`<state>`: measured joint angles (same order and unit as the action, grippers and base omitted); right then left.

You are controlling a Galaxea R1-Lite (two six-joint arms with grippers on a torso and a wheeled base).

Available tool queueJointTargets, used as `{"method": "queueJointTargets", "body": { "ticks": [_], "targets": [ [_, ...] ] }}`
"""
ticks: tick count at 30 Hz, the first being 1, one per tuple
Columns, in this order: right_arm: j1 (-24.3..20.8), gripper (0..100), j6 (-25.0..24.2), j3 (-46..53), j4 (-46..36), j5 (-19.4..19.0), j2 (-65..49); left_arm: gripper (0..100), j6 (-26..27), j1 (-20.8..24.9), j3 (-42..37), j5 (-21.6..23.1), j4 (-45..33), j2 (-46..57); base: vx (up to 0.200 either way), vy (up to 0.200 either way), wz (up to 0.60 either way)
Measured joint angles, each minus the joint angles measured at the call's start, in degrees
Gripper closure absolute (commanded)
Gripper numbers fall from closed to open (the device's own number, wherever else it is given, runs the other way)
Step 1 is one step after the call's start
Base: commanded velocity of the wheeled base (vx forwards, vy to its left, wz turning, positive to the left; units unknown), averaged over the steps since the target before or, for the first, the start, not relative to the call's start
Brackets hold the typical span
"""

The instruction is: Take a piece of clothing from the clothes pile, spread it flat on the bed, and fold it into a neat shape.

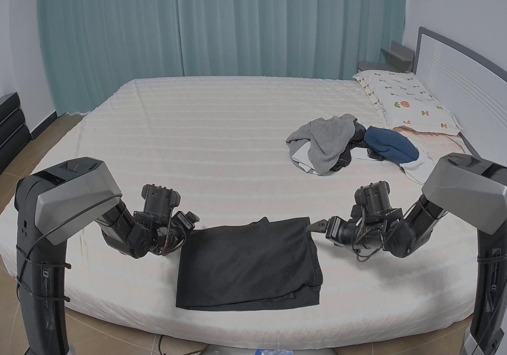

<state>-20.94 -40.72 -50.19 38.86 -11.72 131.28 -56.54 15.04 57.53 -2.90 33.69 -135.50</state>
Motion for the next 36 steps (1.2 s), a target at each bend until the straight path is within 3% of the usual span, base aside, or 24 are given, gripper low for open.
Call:
{"method": "queueJointTargets", "body": {
  "ticks": [10,14,24,25,36],
  "targets": [
    [-3.34,0,-2.39,15.69,7.08,-2.13,-5.07,0,-1.35,-1.84,-3.39,4.73,-0.01,2.91,0.000,0.000,0.00],
    [-4.60,0,-4.61,15.65,7.53,-2.13,-5.68,0,-1.40,-2.04,-3.78,5.00,0.02,3.47,0.000,0.000,0.00],
    [-6.50,0,-4.91,12.41,7.63,-1.67,-3.91,0,-1.38,-2.12,-3.91,5.03,0.18,3.83,0.000,0.000,0.00],
    [-6.67,100,-4.91,12.19,7.63,-1.55,-3.72,0,-1.38,-2.12,-3.91,5.03,0.18,3.83,0.000,0.000,0.00],
    [-7.47,100,-4.99,13.18,7.58,-0.54,-3.39,0,-1.35,-2.12,-3.84,5.01,0.21,3.83,0.000,0.000,0.00]
  ]
}}
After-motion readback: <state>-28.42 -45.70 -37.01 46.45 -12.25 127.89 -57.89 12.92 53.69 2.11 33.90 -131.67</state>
